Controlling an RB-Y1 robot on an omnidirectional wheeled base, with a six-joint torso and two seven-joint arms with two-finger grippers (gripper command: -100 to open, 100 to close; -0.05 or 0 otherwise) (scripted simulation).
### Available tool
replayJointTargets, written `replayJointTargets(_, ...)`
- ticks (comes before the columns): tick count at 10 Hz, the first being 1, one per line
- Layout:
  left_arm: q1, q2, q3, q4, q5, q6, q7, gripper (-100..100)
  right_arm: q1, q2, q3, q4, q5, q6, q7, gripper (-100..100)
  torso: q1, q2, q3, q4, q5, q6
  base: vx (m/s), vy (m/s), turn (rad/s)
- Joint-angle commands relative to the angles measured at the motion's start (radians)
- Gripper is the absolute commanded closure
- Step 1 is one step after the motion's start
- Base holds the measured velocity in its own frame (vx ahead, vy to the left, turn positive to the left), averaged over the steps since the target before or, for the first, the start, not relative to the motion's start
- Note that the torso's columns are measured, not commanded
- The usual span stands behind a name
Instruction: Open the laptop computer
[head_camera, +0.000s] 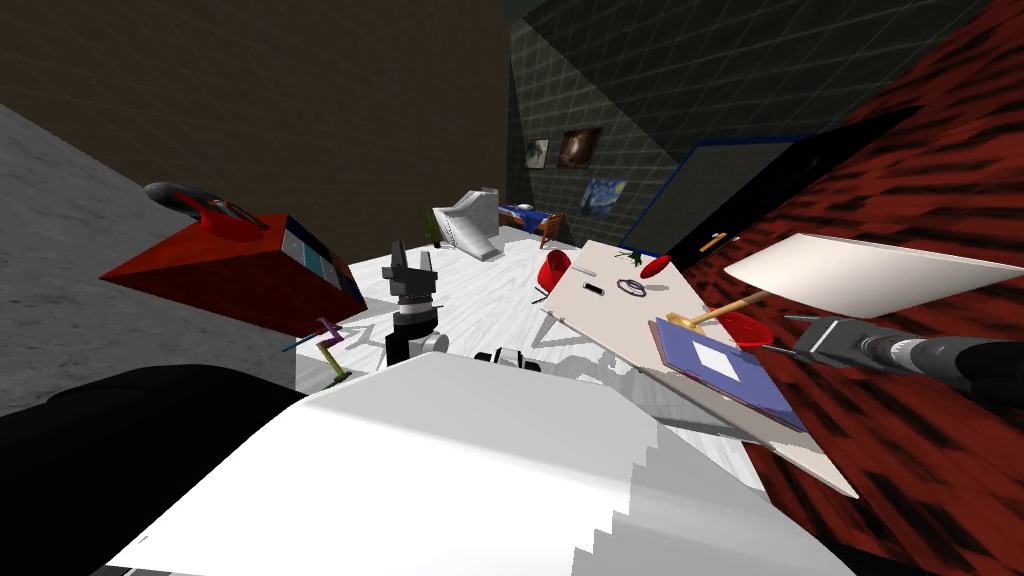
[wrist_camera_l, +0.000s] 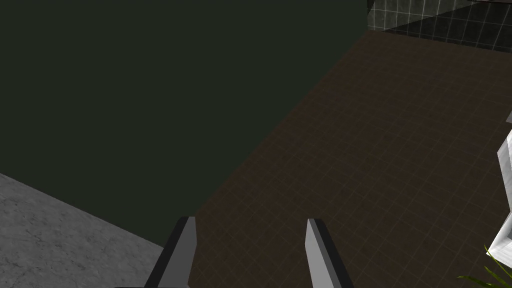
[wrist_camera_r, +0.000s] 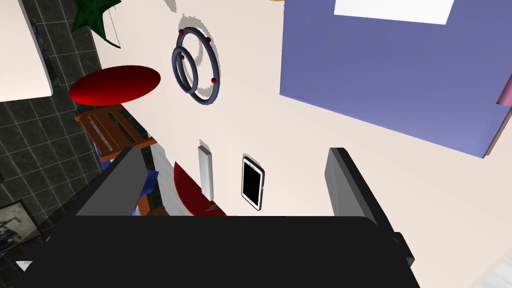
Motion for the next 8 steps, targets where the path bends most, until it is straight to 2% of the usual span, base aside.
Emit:
replayJointTargets(1, 0.000, 0.000, 0.000, 0.000, 0.000, 0.000, 0.000, 0, -0.004, -0.015, 0.023, -0.044, -0.029, 0.022, 0.011, -100, -0.001, 0.001, 0.001, 0.001, 0.000, 0.001, 0.065, -0.015, -0.086)
replayJointTargets(2, 0.000, 0.000, 0.000, 0.000, 0.000, 0.000, 0.000, 0, 0.013, -0.032, 0.033, -0.082, -0.061, 0.047, 0.019, -100, -0.001, 0.002, 0.001, 0.001, 0.000, 0.001, 0.079, -0.016, -0.156)
replayJointTargets(3, 0.000, 0.000, 0.000, 0.000, 0.000, 0.000, 0.000, 0, 0.013, -0.032, 0.033, -0.087, -0.061, 0.047, 0.019, -100, -0.001, 0.001, 0.001, 0.001, 0.000, 0.002, 0.074, -0.017, -0.103)
replayJointTargets(4, 0.000, 0.000, 0.000, 0.000, 0.000, 0.000, 0.000, 0, 0.030, -0.048, 0.044, -0.125, -0.093, 0.072, 0.026, -100, -0.001, 0.001, 0.001, 0.001, 0.000, 0.001, 0.081, -0.025, -0.127)
replayJointTargets(5, 0.000, 0.000, 0.000, 0.000, 0.000, 0.000, 0.000, 0, 0.047, -0.064, 0.054, -0.155, -0.125, 0.097, 0.033, -100, -0.001, 0.001, 0.001, 0.001, 0.000, 0.001, 0.124, -0.023, -0.329)
replayJointTargets(6, 0.000, 0.000, 0.000, 0.000, 0.000, 0.000, 0.000, 0, 0.047, -0.064, 0.054, -0.175, -0.125, 0.097, 0.033, -100, -0.001, -0.001, 0.000, 0.000, 0.000, 0.002, 0.098, -0.018, -0.138)
replayJointTargets(8, 0.000, 0.000, 0.000, 0.000, 0.000, 0.000, 0.000, 0, 0.081, -0.097, 0.075, -0.258, -0.189, 0.146, 0.048, -100, -0.001, 0.001, 0.001, 0.001, 0.000, 0.001, 0.098, -0.015, -0.219)
